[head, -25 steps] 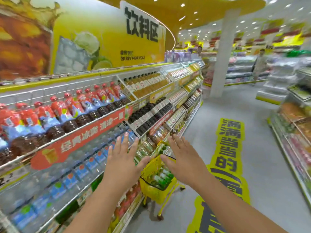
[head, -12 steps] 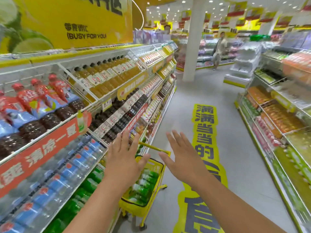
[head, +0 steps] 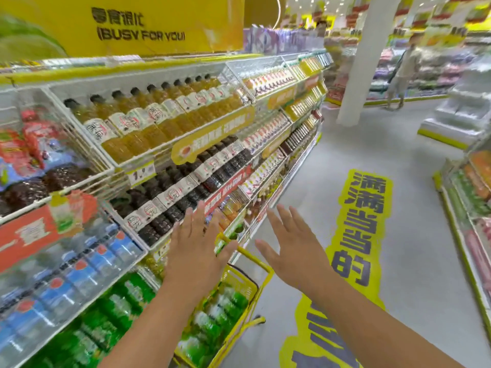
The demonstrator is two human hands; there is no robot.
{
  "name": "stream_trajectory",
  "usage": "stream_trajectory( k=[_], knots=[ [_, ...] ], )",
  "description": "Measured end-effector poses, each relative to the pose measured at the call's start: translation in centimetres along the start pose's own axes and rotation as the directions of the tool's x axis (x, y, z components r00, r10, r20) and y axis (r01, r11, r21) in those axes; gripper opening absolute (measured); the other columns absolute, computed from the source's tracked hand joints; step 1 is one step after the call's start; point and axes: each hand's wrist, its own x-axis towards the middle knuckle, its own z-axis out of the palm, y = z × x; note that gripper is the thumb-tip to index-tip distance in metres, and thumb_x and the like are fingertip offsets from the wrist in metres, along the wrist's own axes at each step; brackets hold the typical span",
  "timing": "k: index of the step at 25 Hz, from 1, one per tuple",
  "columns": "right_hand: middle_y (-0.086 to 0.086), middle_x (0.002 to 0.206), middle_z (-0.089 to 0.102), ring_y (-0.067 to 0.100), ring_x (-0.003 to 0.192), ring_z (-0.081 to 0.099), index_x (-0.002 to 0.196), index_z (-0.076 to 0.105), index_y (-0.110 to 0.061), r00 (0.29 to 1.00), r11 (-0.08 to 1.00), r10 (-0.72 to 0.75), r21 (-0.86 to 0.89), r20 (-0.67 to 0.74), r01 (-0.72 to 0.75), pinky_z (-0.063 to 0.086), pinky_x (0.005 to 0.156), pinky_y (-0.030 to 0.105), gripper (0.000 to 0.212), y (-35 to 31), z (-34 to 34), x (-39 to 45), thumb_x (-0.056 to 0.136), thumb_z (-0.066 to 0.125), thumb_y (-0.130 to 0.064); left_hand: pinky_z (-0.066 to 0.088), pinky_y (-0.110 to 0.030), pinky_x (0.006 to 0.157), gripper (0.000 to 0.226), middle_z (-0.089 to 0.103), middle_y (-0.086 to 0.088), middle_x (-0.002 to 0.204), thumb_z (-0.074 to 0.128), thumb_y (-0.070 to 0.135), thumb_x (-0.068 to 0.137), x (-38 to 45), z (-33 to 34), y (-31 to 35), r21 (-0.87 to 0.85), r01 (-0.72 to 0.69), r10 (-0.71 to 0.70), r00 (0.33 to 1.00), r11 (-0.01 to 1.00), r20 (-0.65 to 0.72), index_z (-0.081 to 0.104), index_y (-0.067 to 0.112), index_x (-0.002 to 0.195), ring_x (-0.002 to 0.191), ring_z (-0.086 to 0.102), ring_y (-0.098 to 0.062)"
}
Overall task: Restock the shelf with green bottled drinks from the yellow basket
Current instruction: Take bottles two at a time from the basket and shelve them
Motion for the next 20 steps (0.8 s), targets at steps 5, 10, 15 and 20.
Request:
stream_trajectory(
  k=[5, 10, 15, 20],
  knots=[
    [0.001, 0.172, 0.003, 0.022, 0.158, -0.005, 0.164, 0.01, -0.028, 0.996, 0.995, -0.09, 0.05, 0.016, 0.089, 0.007, 0.128, 0.041, 0.107, 4.3, 1.4, 8.3, 0.077, -0.018, -0.085, 0.006, -0.052, 0.126, 0.084, -0.012, -0.003, 0.17, 0.002, 0.078, 0.091, 6.1, 2.8, 0.4, 0.003, 0.108, -0.108, 0.994, 0.994, -0.002, 0.003, 0.034, 0.162, 0.157, -0.007, -0.028],
    [-0.005, 0.171, -0.011, 0.021, 0.157, -0.013, 0.162, 0.002, -0.033, 0.992, 0.992, -0.123, 0.023, 0.038, 0.122, 0.006, 0.128, 0.044, 0.082, 5.7, 4.6, 15.2, 0.093, 0.009, -0.075, 0.006, -0.05, 0.126, 0.08, -0.009, -0.001, 0.17, 0.015, 0.077, 0.094, 12.9, 7.1, -1.5, -0.017, 0.165, -0.165, 0.986, 0.986, 0.009, 0.01, 0.036, 0.162, 0.157, -0.007, -0.026],
    [-0.006, 0.171, -0.013, 0.019, 0.157, -0.016, 0.162, -0.002, -0.034, 0.986, 0.987, -0.149, -0.043, 0.078, 0.152, 0.005, 0.128, 0.042, 0.076, 7.3, 6.8, 21.4, 0.099, 0.02, -0.071, 0.0, -0.049, 0.126, 0.08, -0.017, 0.0, 0.169, 0.017, 0.075, 0.094, 19.4, 9.4, -2.4, -0.04, 0.153, -0.153, 0.988, 0.987, 0.02, 0.001, 0.036, 0.162, 0.156, -0.015, -0.025],
    [-0.006, 0.171, -0.008, 0.018, 0.157, -0.014, 0.164, 0.007, -0.032, 0.963, 0.968, -0.251, 0.007, 0.094, 0.252, 0.008, 0.128, 0.044, 0.079, 6.8, 9.4, 26.5, 0.096, 0.015, -0.072, 0.001, -0.05, 0.126, 0.082, -0.014, -0.001, 0.169, 0.001, 0.079, 0.09, 21.4, 10.6, -4.5, -0.018, 0.261, -0.262, 0.965, 0.965, -0.021, 0.004, 0.038, 0.161, 0.156, -0.013, -0.026]
  ],
)
